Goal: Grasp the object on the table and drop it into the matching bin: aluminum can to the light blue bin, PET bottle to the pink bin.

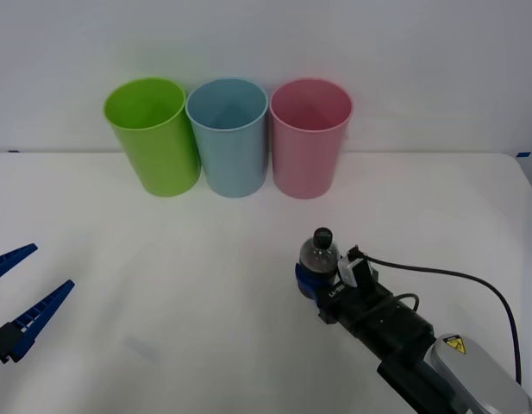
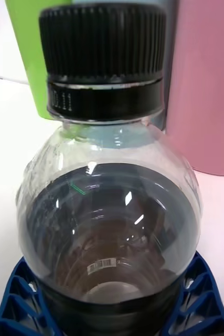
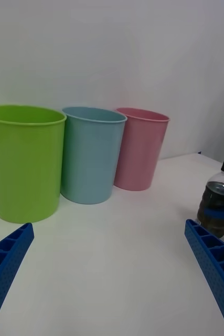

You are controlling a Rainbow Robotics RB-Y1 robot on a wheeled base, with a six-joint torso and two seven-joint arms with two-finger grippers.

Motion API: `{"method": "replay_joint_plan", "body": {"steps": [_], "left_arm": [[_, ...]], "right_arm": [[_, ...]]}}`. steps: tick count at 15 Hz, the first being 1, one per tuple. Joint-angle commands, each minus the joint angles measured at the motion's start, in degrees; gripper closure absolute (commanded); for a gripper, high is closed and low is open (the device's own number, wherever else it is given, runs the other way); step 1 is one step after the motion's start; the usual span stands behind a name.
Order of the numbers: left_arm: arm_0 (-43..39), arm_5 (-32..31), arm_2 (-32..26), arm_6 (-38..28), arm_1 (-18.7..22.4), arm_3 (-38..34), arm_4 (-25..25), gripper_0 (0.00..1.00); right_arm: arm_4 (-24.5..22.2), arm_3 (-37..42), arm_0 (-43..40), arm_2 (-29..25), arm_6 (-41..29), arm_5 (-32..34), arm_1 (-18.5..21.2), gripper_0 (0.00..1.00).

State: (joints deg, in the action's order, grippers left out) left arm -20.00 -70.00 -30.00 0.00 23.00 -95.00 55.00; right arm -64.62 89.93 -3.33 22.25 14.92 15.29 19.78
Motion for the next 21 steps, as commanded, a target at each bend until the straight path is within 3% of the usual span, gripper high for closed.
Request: {"method": "replay_joint_plan", "body": {"steps": [1,6,10,16,21], "left_arm": [[0.0,0.0,0.0,0.0,0.0,0.0,0.0,0.0],[0.0,0.0,0.0,0.0,0.0,0.0,0.0,0.0],[0.0,0.0,0.0,0.0,0.0,0.0,0.0,0.0],[0.0,0.0,0.0,0.0,0.0,0.0,0.0,0.0],[0.0,0.0,0.0,0.0,0.0,0.0,0.0,0.0]], "right_arm": [[0.0,0.0,0.0,-0.1,0.2,0.0,0.0,1.0],[0.0,2.1,-0.4,-1.2,0.3,1.4,0.1,1.0],[0.4,8.2,-1.0,-2.5,-0.2,2.1,2.6,1.0],[0.5,13.5,-2.6,-7.8,-2.9,9.7,5.2,1.0],[0.9,19.1,-2.7,-11.7,-14.8,16.0,9.5,1.0]]}}
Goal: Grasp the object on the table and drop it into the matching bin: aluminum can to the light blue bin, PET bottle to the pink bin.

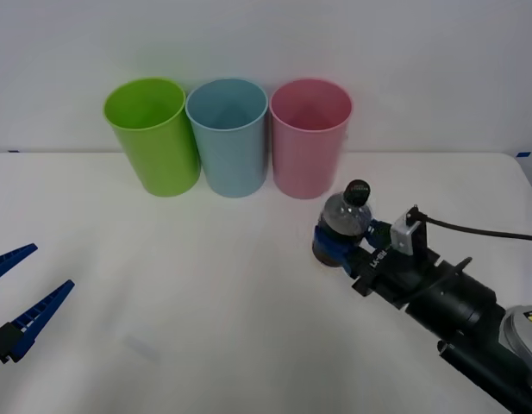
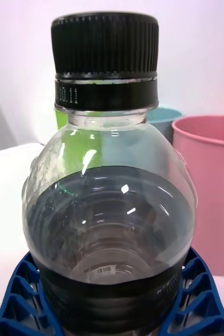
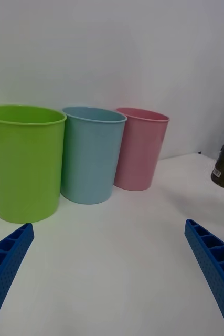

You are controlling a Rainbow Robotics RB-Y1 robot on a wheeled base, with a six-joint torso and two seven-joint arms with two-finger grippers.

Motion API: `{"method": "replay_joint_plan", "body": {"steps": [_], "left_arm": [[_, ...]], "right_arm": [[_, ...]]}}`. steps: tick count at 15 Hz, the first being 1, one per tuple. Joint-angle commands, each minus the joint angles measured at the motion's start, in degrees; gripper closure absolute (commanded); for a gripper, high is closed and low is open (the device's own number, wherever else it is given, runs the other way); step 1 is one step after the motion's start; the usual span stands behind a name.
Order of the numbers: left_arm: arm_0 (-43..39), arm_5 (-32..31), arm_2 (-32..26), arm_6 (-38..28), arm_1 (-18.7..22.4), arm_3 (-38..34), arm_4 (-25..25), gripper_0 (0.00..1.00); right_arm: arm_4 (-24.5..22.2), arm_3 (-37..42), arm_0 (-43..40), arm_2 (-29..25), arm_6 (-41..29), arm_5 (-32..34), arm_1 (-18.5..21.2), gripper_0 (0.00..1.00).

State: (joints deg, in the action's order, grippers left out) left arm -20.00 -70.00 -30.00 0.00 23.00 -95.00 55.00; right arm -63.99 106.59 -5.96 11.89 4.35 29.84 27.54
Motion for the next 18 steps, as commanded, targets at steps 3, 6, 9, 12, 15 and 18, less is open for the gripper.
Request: {"method": "replay_joint_plan", "body": {"steps": [3,6,9,12,15,18], "left_arm": [[0.0,0.0,0.0,0.0,0.0,0.0,0.0,0.0],[0.0,0.0,0.0,0.0,0.0,0.0,0.0,0.0],[0.0,0.0,0.0,0.0,0.0,0.0,0.0,0.0],[0.0,0.0,0.0,0.0,0.0,0.0,0.0,0.0],[0.0,0.0,0.0,0.0,0.0,0.0,0.0,0.0],[0.0,0.0,0.0,0.0,0.0,0.0,0.0,0.0]], "right_arm": [[0.3,5.7,-0.2,-4.9,-10.3,2.4,3.4,1.0],[0.2,8.5,-0.2,-9.5,-15.3,2.6,4.9,1.0],[0.4,9.5,1.2,-10.8,-20.0,2.5,6.0,1.0],[0.1,7.5,6.6,-8.9,-24.0,2.5,7.1,1.0],[0.1,2.0,13.7,-6.5,-24.4,2.5,7.1,1.0],[-0.2,-6.0,22.0,-4.8,-24.7,2.5,6.0,1.0]]}}
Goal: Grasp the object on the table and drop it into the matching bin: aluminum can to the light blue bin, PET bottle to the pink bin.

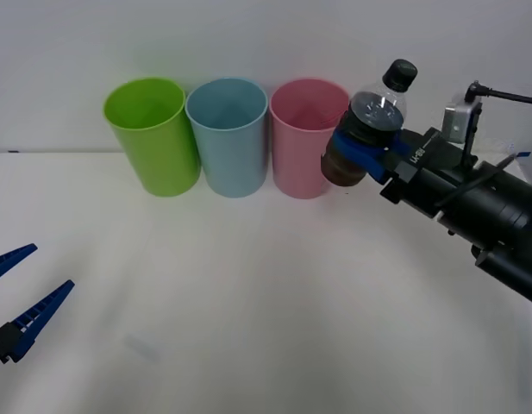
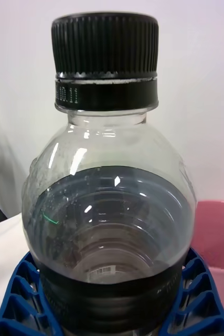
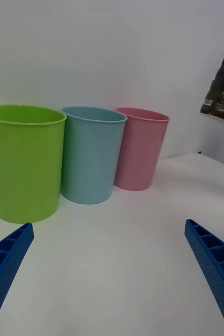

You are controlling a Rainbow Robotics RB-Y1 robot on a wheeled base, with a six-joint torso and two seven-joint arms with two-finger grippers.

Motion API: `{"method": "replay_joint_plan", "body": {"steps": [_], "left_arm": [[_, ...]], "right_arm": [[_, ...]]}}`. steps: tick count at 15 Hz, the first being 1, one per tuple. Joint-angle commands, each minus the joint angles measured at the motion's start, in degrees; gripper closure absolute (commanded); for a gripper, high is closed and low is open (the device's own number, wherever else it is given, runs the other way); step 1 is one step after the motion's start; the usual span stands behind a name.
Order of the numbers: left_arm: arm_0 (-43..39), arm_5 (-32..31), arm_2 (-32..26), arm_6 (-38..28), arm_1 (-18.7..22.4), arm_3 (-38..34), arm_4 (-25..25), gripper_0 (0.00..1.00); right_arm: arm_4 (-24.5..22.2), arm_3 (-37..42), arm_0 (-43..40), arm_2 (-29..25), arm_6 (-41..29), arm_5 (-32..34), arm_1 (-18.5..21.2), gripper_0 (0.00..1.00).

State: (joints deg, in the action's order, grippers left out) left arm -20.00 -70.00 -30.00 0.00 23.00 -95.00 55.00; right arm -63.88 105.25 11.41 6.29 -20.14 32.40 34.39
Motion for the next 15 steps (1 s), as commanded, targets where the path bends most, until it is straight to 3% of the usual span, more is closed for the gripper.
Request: {"method": "replay_joint_plan", "body": {"steps": [1,8,15], "left_arm": [[0.0,0.0,0.0,0.0,0.0,0.0,0.0,0.0],[0.0,0.0,0.0,0.0,0.0,0.0,0.0,0.0],[0.0,0.0,0.0,0.0,0.0,0.0,0.0,0.0]], "right_arm": [[-0.7,-7.5,7.2,1.0,-0.2,-0.1,-1.7,1.0],[-4.1,-24.8,21.5,1.0,-0.2,-1.1,-6.6,1.0],[-6.9,-35.0,29.5,1.0,0.4,-3.7,-10.0,1.0]]}}
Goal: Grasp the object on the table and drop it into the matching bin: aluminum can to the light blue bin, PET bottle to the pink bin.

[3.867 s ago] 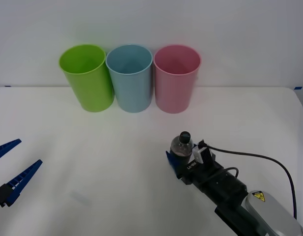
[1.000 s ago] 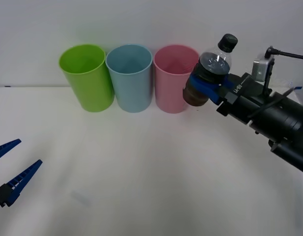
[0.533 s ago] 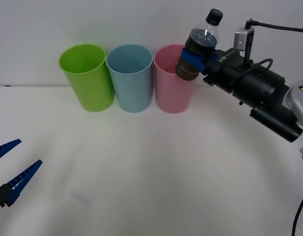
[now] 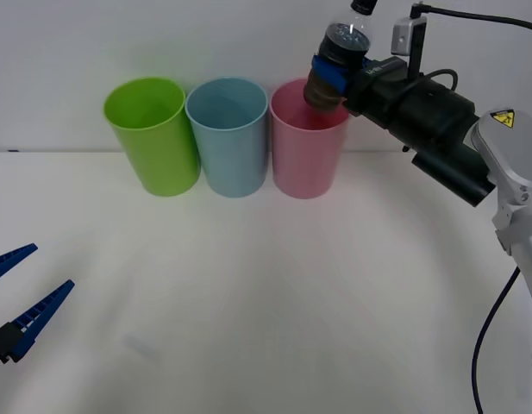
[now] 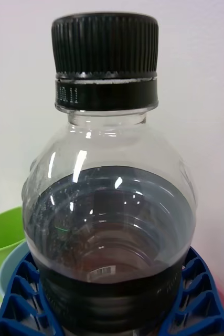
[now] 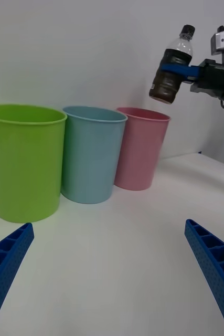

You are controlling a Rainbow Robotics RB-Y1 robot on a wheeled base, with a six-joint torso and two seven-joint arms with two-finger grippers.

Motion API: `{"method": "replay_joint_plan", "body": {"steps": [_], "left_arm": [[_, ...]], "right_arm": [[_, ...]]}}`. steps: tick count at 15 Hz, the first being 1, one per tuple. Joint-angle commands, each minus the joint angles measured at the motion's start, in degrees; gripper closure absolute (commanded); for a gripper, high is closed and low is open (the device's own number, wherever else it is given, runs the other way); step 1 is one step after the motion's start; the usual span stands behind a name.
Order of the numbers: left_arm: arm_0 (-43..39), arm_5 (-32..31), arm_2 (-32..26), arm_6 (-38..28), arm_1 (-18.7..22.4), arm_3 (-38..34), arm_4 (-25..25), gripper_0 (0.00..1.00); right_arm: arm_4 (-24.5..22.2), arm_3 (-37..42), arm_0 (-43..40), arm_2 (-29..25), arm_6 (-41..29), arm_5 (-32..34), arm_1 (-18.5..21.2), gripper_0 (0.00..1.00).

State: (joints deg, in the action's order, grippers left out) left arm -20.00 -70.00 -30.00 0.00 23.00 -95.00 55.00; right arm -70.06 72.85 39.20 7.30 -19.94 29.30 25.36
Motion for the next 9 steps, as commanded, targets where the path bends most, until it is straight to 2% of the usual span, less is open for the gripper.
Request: {"method": "replay_joint_plan", "body": {"steps": [1,5,9], "left_arm": [[0.0,0.0,0.0,0.0,0.0,0.0,0.0,0.0],[0.0,0.0,0.0,0.0,0.0,0.0,0.0,0.0],[0.0,0.0,0.0,0.0,0.0,0.0,0.0,0.0]], "right_arm": [[-1.5,-3.9,2.6,0.0,0.3,-1.2,-1.5,1.0],[-2.9,-9.0,6.0,0.0,0.8,-2.9,-3.7,1.0],[-3.8,-10.2,7.0,0.0,1.1,-4.8,-4.8,1.0]]}}
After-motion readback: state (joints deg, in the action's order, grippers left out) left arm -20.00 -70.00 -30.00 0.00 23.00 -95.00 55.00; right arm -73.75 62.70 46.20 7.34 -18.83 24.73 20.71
